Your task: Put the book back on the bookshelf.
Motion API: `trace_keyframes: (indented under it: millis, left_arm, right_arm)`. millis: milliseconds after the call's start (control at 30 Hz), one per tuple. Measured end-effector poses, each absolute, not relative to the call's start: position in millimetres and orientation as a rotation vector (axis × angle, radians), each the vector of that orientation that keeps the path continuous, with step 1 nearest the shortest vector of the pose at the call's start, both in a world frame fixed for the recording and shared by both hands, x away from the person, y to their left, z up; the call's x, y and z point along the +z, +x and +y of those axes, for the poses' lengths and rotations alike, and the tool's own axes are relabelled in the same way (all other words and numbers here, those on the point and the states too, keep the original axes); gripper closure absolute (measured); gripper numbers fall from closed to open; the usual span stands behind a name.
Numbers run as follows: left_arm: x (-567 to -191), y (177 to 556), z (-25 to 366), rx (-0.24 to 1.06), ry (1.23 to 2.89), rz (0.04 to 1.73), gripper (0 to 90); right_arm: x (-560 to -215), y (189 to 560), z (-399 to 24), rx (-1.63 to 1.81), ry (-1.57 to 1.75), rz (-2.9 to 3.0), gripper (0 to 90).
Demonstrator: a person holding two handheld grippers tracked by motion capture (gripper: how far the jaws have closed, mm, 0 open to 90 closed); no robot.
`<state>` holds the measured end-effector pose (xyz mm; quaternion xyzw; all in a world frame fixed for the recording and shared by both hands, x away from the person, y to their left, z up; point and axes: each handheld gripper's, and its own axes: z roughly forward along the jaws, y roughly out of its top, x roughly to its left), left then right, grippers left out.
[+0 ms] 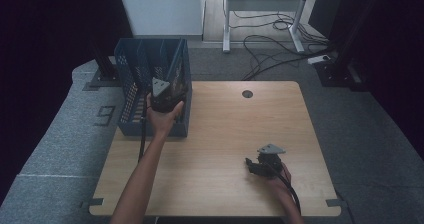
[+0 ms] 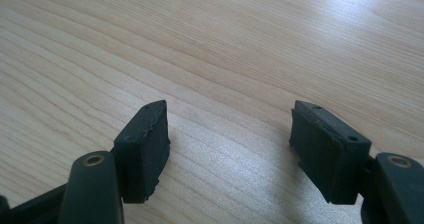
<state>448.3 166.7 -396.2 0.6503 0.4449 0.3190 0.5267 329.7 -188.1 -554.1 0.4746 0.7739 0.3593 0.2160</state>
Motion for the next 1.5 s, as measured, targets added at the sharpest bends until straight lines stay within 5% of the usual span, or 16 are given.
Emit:
trace_keyframes:
  millis: [167, 533, 733, 1267, 1500]
  left_arm:
    - [-392.9, 445.4, 167.3, 0.791, 1.547, 1.061, 37.1]
    - [-390.9, 442.6, 160.8, 0.963, 1.548, 1.06, 73.3]
    - [-390.9, 440.8, 157.2, 1.083, 1.56, 1.063, 76.9]
    - [-388.5, 438.6, 169.0, 1.118, 1.584, 1.032, 79.1]
    - [-385.9, 435.0, 160.0, 1.052, 1.598, 1.006, 69.1]
  right_arm:
    - [-554.1, 329.7, -188.2, 0.996, 1.314, 2.145, 31.0]
    - [-554.2, 329.7, -188.0, 0.997, 1.316, 2.142, 31.0]
    - [-554.2, 329.8, -188.0, 0.997, 1.316, 2.142, 31.0]
    - [-554.2, 329.7, -188.1, 0.996, 1.316, 2.143, 31.0]
    - [-554.2, 329.8, -188.1, 0.997, 1.314, 2.144, 31.0]
